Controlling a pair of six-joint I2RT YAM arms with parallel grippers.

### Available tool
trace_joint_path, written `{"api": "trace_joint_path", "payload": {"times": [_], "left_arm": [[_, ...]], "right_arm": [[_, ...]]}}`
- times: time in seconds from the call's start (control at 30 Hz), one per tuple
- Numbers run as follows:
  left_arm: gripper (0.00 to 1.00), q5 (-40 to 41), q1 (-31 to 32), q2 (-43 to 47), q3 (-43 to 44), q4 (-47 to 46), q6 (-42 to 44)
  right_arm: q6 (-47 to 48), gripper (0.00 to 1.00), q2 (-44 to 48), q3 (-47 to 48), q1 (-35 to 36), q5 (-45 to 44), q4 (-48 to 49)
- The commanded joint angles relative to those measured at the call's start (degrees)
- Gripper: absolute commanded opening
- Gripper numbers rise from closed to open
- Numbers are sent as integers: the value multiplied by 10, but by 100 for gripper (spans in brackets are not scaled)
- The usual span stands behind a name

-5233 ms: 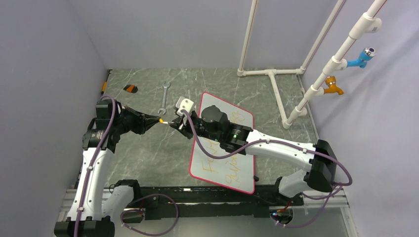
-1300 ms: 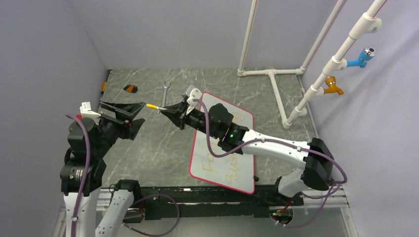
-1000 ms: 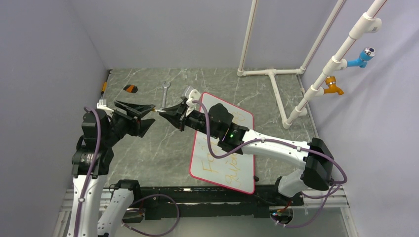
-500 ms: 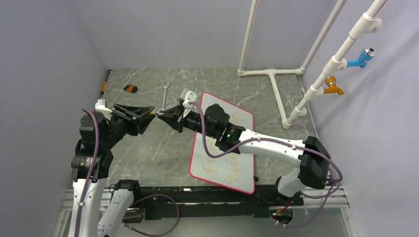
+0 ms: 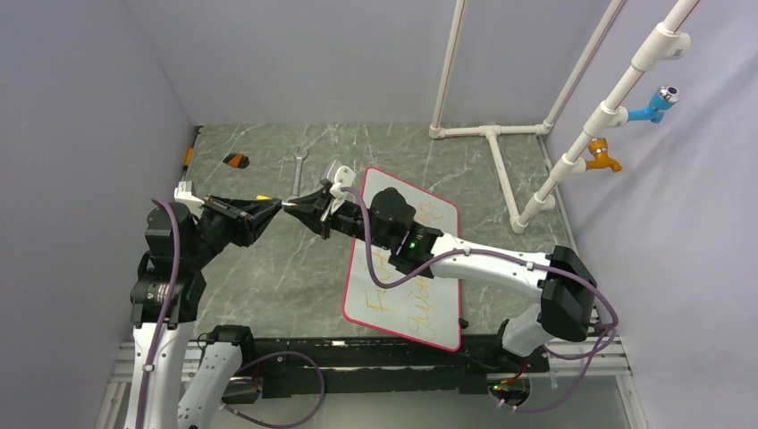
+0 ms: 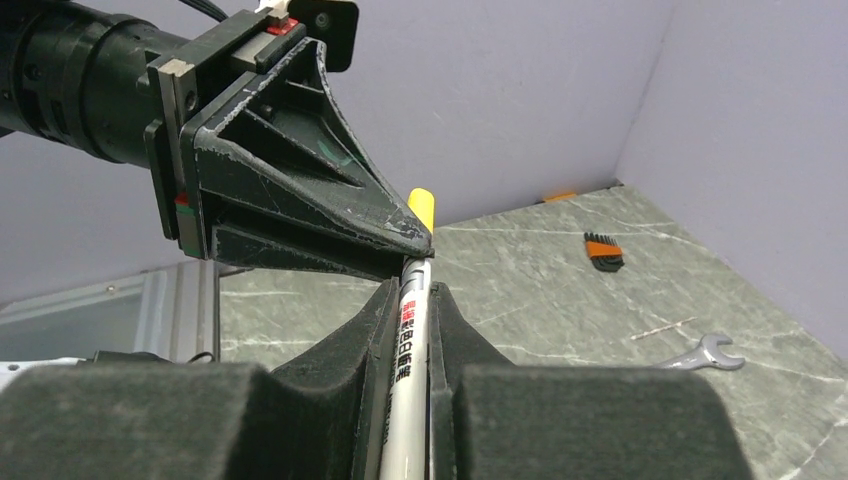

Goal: Write a sentence on the whiteboard
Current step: Pass from the right arm to the left, then put down the whiteboard marker at the center of the board.

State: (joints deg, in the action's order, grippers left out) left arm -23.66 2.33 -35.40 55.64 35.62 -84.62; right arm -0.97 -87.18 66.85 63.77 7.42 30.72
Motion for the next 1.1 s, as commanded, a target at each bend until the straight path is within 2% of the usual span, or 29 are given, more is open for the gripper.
{"api": "trace_joint_path", "payload": {"times": [0.0,0.07,0.17,0.2,0.27,0.37,0.47,0.57,0.63,0.83,1.07], "left_arm": [[7,-24,0,3,-4,-40,-20],[0,-26,1,3,-7,-44,-22],[0,-25,1,6,-13,-47,-26],[0,-25,1,8,-16,-49,-26],[0,-24,1,13,-23,-52,-30],[0,-15,1,21,-27,-52,-32],[0,-1,1,25,-26,-45,-31],[0,13,0,25,-18,-32,-24],[0,21,0,25,-15,-26,-20],[0,50,1,24,-9,-2,-1],[0,131,1,10,43,88,72]], "right_arm": [[23,0,-7,14,14,42,19],[28,0,-7,11,17,39,20],[29,1,-5,6,21,31,21],[29,4,-5,7,22,29,20],[28,16,-6,8,23,24,16],[31,40,-6,11,27,13,4],[33,53,1,11,28,-2,-7],[33,87,12,4,28,-19,-16],[35,99,22,-3,27,-29,-25],[41,100,65,-22,28,-72,-72],[52,100,131,-39,27,-165,-161]]}}
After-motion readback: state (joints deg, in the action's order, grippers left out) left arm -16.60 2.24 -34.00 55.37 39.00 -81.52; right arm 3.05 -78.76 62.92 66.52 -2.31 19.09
